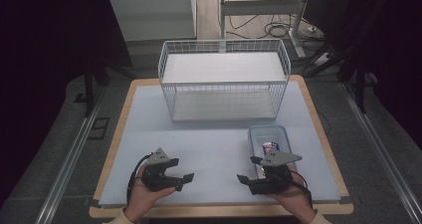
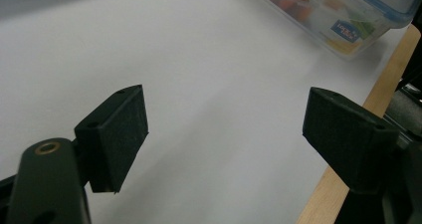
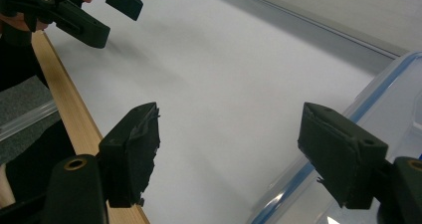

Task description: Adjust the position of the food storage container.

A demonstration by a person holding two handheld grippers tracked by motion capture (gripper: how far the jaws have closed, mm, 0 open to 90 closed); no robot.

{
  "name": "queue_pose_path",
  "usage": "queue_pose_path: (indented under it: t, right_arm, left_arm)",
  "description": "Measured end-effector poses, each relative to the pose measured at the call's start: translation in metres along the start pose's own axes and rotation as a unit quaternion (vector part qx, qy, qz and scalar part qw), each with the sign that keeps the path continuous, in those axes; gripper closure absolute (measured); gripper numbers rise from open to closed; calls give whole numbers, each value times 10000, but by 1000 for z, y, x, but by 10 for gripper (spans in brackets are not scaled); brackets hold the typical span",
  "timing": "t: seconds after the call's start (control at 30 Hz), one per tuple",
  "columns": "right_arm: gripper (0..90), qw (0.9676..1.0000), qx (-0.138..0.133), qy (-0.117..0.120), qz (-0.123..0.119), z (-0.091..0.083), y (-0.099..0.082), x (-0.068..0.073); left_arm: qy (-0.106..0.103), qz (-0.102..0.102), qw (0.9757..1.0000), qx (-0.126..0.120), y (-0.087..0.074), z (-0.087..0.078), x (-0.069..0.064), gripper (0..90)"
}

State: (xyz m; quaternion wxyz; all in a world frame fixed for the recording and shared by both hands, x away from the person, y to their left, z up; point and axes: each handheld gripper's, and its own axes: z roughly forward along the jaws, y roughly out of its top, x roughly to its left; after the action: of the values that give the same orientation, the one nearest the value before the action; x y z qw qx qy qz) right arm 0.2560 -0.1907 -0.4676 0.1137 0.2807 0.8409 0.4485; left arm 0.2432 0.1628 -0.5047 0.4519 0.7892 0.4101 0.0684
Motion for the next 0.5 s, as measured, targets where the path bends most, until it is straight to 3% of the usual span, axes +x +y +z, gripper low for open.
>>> queue_pose_path:
  t: [0.27, 0.3, 0.33, 0.37, 0.4, 0.47, 0.5]
  right_arm:
    - [273, 10000, -21, 2, 48, -2, 0, 2]
    - [326, 10000, -20, 31, 37, -3, 1, 3]
    - [448, 10000, -2, 59, 3, -3, 3, 5]
    - [676, 9996, 182, 217, -73, -2, 7, 8]
    - [676, 9996, 182, 217, -73, -2, 7, 8]
    - [804, 9986, 445, 234, -192, 2, 9, 12]
    - [857, 9965, 688, -14, -483, 5, 8, 17]
  left_arm:
    - [39, -27, 10000, 3, -2, -2, 2, 178]
    - [37, -33, 10000, 0, -2, -1, 2, 178]
    - [32, -31, 10000, -2, -2, -1, 2, 178]
    - [28, -32, 10000, 3, -2, -1, 2, 178]
    - [29, -40, 10000, 4, -2, -1, 2, 178]
    - [45, -46, 10000, 25, -3, 0, 3, 179]
    - [51, -55, 10000, 23, -3, 0, 3, 179]
